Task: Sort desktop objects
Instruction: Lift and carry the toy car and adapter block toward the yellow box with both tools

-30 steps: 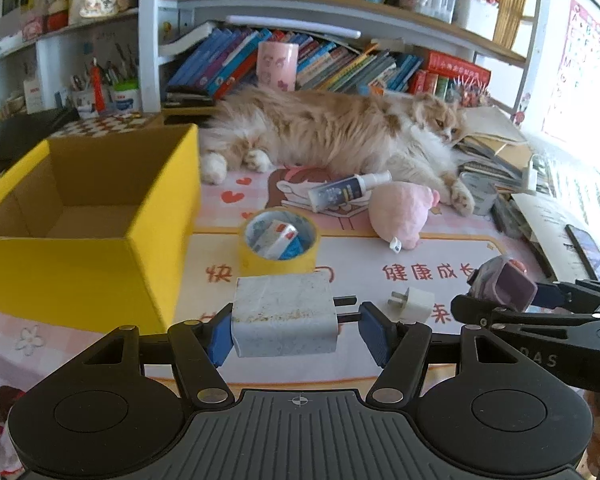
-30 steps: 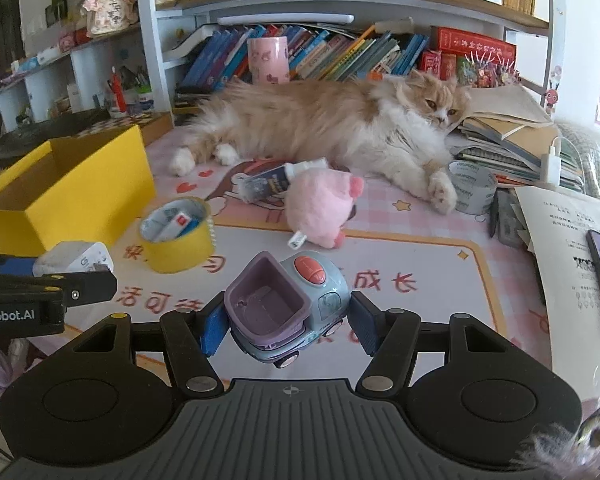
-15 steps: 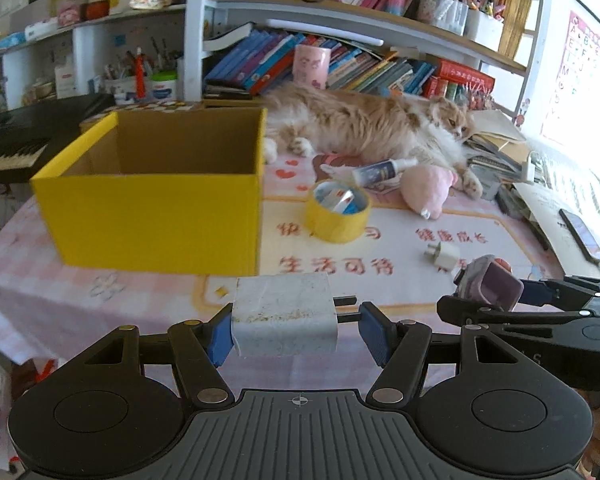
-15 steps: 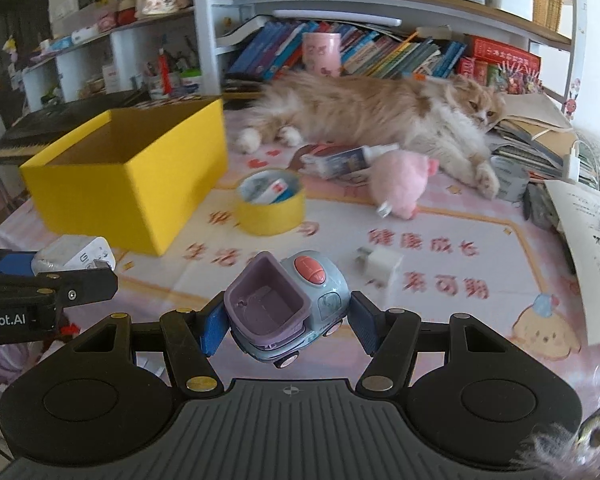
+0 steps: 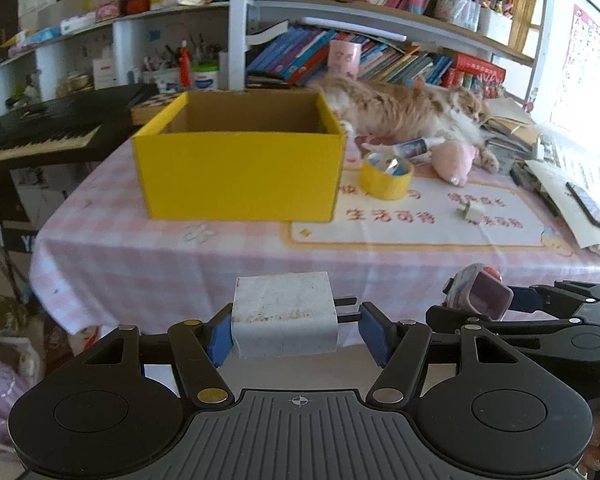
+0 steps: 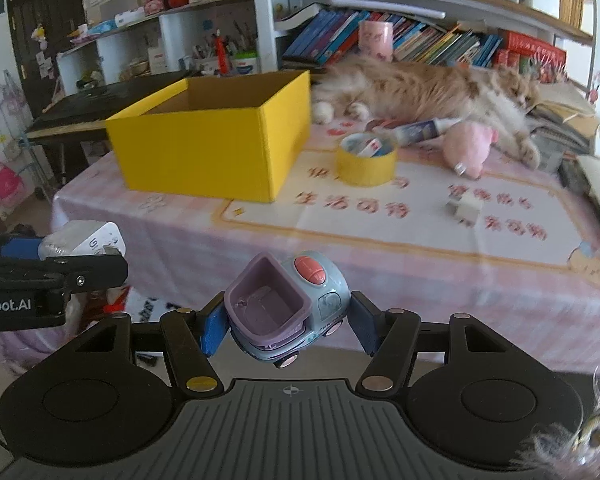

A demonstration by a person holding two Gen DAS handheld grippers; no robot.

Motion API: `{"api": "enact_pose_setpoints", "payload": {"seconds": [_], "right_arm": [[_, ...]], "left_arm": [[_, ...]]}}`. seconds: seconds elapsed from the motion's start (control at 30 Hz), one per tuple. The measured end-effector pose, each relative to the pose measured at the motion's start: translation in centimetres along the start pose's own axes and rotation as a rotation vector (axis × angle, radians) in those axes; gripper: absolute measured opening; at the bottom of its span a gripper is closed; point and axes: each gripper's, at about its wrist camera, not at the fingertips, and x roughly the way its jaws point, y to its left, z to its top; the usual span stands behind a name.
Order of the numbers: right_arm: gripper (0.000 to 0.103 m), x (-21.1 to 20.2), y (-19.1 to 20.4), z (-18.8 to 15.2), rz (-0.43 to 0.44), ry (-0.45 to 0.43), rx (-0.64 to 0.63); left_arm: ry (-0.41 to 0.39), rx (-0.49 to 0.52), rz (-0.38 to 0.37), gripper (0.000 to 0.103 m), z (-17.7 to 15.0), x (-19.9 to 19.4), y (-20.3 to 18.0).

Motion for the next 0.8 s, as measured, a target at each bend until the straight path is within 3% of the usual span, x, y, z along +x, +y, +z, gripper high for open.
{"api": "enact_pose_setpoints", "payload": {"seconds": [0.27,0.8], "right_arm": [[0.060,0.0,2.8,-0.8,0.040,0.020,-0.028],[0.060,0.1,5.1,-0.2,0.030,0.005,-0.117]], "left_arm": [[0.008,-0.002,0.006,0.065,-0.9,-0.9,1.5],[-0.011,-0.013,-0.029,0.065,-1.0,-1.2,3.0]]}}
